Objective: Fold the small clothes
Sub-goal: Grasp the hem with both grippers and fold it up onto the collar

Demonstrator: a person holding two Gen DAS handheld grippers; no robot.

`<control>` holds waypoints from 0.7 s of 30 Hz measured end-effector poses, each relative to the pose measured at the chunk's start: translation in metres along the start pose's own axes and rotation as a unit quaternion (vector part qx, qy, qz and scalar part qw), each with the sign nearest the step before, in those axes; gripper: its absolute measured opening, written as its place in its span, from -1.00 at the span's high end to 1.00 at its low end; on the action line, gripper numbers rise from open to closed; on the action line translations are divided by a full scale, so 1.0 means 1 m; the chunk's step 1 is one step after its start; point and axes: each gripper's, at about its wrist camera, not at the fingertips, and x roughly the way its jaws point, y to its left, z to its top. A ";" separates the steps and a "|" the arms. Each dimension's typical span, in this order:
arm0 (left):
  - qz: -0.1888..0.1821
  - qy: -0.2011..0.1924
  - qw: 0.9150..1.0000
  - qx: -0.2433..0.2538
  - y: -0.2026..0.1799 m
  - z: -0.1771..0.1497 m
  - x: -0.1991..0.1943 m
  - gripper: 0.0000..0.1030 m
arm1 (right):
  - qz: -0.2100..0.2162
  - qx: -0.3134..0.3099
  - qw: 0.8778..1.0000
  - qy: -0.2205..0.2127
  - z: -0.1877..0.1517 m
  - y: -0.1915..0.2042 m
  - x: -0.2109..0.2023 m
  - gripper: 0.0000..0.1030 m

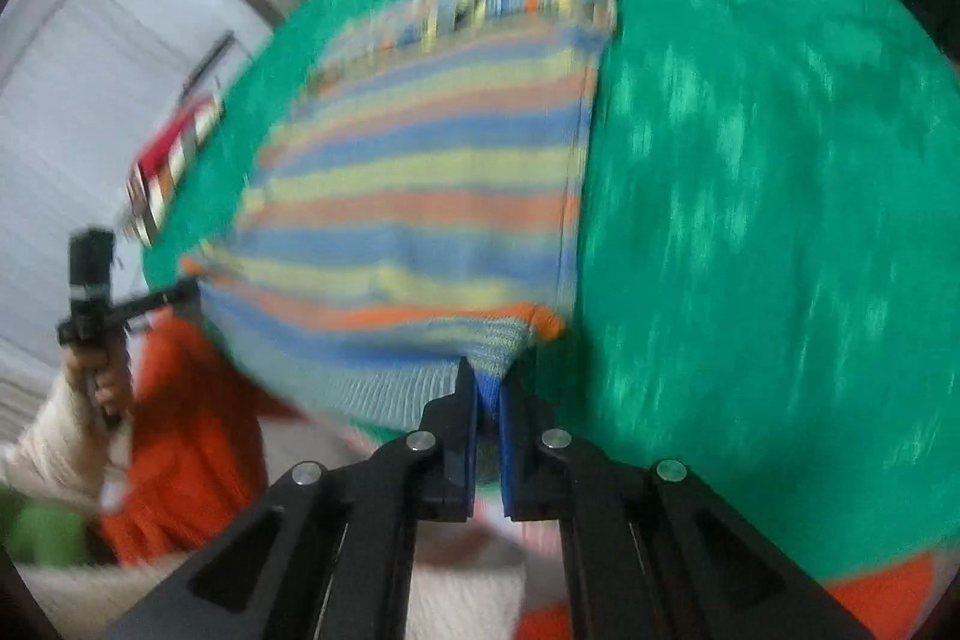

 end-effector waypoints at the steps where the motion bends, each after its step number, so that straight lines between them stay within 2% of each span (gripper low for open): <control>1: -0.007 -0.016 1.000 -0.009 0.002 0.021 -0.001 0.96 | 0.009 0.008 1.000 -0.021 0.016 -0.004 -0.003 0.90; 5: 0.002 -0.074 0.997 0.001 0.001 0.106 0.015 0.96 | 0.021 0.029 0.995 -0.088 0.099 -0.021 0.003 0.90; 7: 0.019 -0.082 0.996 -0.001 0.001 0.162 0.040 0.96 | 0.011 0.026 0.994 -0.107 0.143 -0.027 0.015 0.89; 10: 0.052 -0.087 0.995 -0.006 0.004 0.225 0.081 0.94 | -0.005 0.038 0.992 -0.122 0.213 -0.047 0.046 0.89; 12: 0.062 -0.094 0.993 -0.022 0.007 0.259 0.108 0.87 | -0.011 0.055 0.989 -0.137 0.256 -0.059 0.067 0.89; 13: 0.074 -0.095 0.992 -0.037 0.013 0.277 0.123 0.67 | -0.010 0.067 0.986 -0.154 0.276 -0.068 0.075 0.89; 14: 0.084 -0.091 0.991 -0.052 0.022 0.288 0.130 0.30 | -0.003 0.075 0.982 -0.173 0.292 -0.073 0.081 0.83; 15: 0.092 -0.087 0.989 -0.071 0.029 0.297 0.139 0.15 | 0.006 0.087 0.978 -0.189 0.308 -0.080 0.090 0.68; 16: 0.094 -0.089 0.987 -0.091 0.037 0.299 0.141 0.00 | -0.003 0.107 0.975 -0.197 0.320 -0.088 0.098 0.57; 17: 0.090 -0.096 0.986 -0.101 0.043 0.298 0.139 -0.01 | -0.016 0.121 0.972 -0.203 0.325 -0.093 0.102 0.43; 19: 0.066 -0.097 0.988 -0.097 0.051 0.286 0.130 -0.10 | -0.015 0.130 0.970 -0.206 0.321 -0.101 0.098 0.43; 21: 0.071 -0.084 0.991 -0.076 0.051 0.268 0.121 -0.11 | -0.025 0.108 0.975 -0.194 0.311 -0.099 0.093 0.43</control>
